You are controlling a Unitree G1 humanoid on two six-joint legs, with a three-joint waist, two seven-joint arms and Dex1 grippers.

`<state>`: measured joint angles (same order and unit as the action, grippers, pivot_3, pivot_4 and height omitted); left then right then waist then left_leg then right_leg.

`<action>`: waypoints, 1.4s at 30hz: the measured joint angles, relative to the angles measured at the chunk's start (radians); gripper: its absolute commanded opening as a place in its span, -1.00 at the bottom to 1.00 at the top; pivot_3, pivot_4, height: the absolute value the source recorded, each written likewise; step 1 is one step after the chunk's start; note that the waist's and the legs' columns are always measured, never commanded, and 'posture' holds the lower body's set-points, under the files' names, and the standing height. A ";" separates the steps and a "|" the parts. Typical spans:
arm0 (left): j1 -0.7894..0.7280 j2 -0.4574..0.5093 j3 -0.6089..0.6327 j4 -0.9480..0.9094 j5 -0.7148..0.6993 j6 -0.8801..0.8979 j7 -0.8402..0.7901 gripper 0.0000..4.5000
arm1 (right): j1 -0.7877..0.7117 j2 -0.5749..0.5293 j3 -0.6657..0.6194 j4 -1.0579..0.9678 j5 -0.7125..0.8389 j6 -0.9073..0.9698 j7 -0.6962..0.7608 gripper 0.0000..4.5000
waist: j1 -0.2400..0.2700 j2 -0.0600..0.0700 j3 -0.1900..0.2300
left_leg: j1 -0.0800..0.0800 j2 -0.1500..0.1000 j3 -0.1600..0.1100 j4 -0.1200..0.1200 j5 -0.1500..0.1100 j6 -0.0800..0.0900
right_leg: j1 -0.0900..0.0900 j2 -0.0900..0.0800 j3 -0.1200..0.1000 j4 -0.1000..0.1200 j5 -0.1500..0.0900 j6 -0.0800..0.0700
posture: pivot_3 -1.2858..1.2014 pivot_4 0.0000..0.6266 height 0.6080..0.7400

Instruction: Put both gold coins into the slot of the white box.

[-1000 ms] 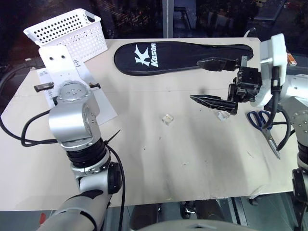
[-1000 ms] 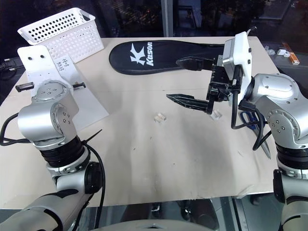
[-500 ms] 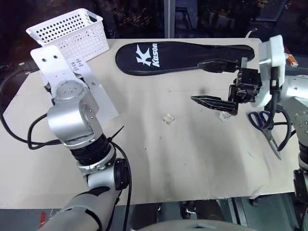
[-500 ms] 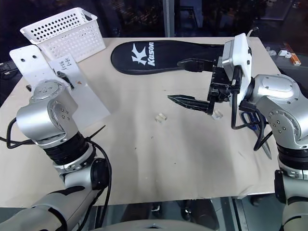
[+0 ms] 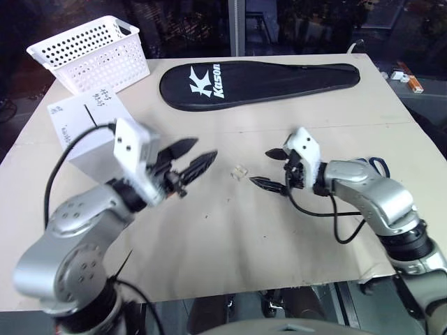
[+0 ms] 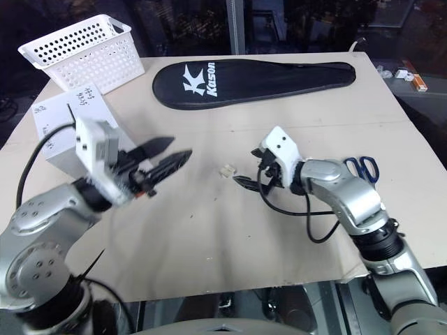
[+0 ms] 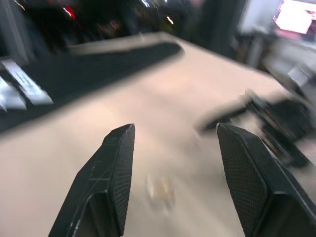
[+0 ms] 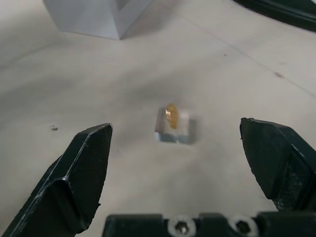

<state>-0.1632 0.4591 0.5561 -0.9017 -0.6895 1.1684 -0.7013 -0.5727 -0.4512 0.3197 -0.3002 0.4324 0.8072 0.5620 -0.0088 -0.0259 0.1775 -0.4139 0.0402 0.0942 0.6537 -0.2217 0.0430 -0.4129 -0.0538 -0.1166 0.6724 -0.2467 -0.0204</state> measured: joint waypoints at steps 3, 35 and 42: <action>0.167 0.082 0.043 0.021 -0.031 -0.095 -0.094 0.19 | -0.013 0.070 0.041 0.041 -0.043 -0.001 -0.015 0.88 | 0.003 0.000 0.000 | 0.000 0.000 -0.001 0.001 0.000 0.000 | 0.000 0.000 -0.001 0.000 0.000 0.000 | 0.03 -0.52 0.98; 0.383 0.239 0.031 0.029 -0.178 -0.378 0.000 0.20 | -0.070 0.198 0.060 0.259 -0.224 -0.029 0.000 -0.98 | 0.003 0.001 0.001 | -0.002 0.000 -0.003 -0.001 -0.003 0.004 | -0.001 -0.001 -0.002 -0.001 0.000 0.000 | 0.03 -0.52 0.98; 0.386 0.250 0.022 0.031 -0.201 -0.400 0.024 0.20 | -0.070 0.199 0.055 0.259 -0.226 -0.029 0.021 -0.98 | 0.002 0.002 0.001 | -0.002 0.000 -0.003 -0.002 -0.003 0.004 | -0.001 -0.001 -0.002 -0.002 0.000 0.000 | 0.03 -0.52 0.98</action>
<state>0.2231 0.7090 0.5783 -0.8707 -0.8906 0.7686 -0.6769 -0.6425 -0.2520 0.3751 -0.0410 0.2060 0.7783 0.5829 -0.0064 -0.0243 0.1784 -0.4156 0.0400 0.0916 0.6518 -0.2244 0.0472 -0.4140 -0.0544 -0.1183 0.6703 -0.2471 -0.0205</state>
